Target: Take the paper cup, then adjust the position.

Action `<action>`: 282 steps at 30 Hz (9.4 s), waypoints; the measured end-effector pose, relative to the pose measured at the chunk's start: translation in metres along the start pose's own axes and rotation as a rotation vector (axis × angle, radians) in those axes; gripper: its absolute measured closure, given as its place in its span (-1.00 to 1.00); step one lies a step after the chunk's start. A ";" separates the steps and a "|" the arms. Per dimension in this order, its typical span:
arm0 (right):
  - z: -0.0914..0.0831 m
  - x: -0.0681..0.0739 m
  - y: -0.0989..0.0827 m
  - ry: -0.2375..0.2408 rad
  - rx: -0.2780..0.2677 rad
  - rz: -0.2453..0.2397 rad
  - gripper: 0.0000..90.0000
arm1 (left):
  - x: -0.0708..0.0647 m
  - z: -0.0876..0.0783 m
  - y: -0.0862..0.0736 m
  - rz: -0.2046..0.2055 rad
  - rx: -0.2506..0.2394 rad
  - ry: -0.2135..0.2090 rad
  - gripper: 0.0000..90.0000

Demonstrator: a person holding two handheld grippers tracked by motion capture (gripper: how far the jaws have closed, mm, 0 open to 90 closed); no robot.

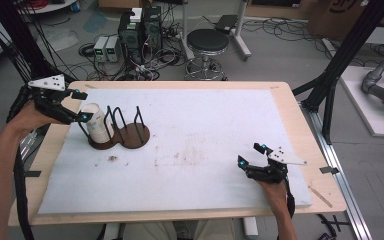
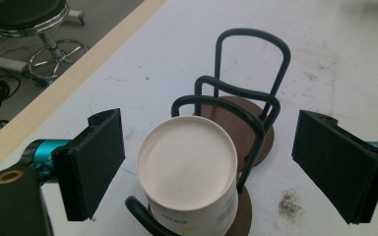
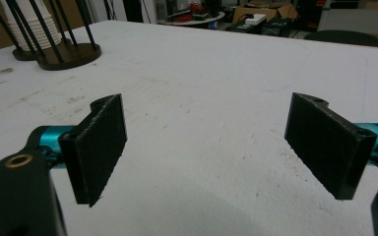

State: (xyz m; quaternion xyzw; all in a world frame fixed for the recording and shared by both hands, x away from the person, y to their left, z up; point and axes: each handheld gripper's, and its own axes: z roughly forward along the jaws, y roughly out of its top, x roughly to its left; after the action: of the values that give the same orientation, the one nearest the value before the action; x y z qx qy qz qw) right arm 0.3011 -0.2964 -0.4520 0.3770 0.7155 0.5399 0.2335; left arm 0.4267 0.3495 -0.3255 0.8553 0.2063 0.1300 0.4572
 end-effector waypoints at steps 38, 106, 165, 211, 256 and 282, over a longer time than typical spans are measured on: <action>0.001 -0.001 0.001 0.008 0.009 0.002 -0.64 | 0.012 0.029 0.013 0.089 0.310 -0.050 -0.66; 0.003 0.000 0.002 0.007 0.036 -0.001 -0.64 | 0.009 0.018 0.029 0.013 0.324 -0.012 -0.25; 0.003 -0.001 0.002 0.019 0.035 0.004 -0.64 | -0.075 -0.031 0.077 0.035 0.029 -0.046 -0.22; 0.001 -0.002 0.001 0.043 0.016 0.002 -0.64 | -0.147 0.072 0.031 0.038 -0.280 -0.279 -0.22; 0.004 -0.001 0.002 0.035 0.040 -0.005 -0.64 | -0.163 0.086 -0.005 0.018 -0.370 -0.331 -0.23; 0.009 0.020 0.049 0.269 0.019 -0.103 -0.64 | -0.163 0.103 0.002 0.004 -0.378 -0.357 -0.23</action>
State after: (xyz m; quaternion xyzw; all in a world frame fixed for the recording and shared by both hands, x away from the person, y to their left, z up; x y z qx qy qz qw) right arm 0.3099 -0.2688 -0.4068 0.2663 0.7638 0.5659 0.1596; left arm 0.3262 0.1967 -0.3858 0.7643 0.0926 0.0141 0.6380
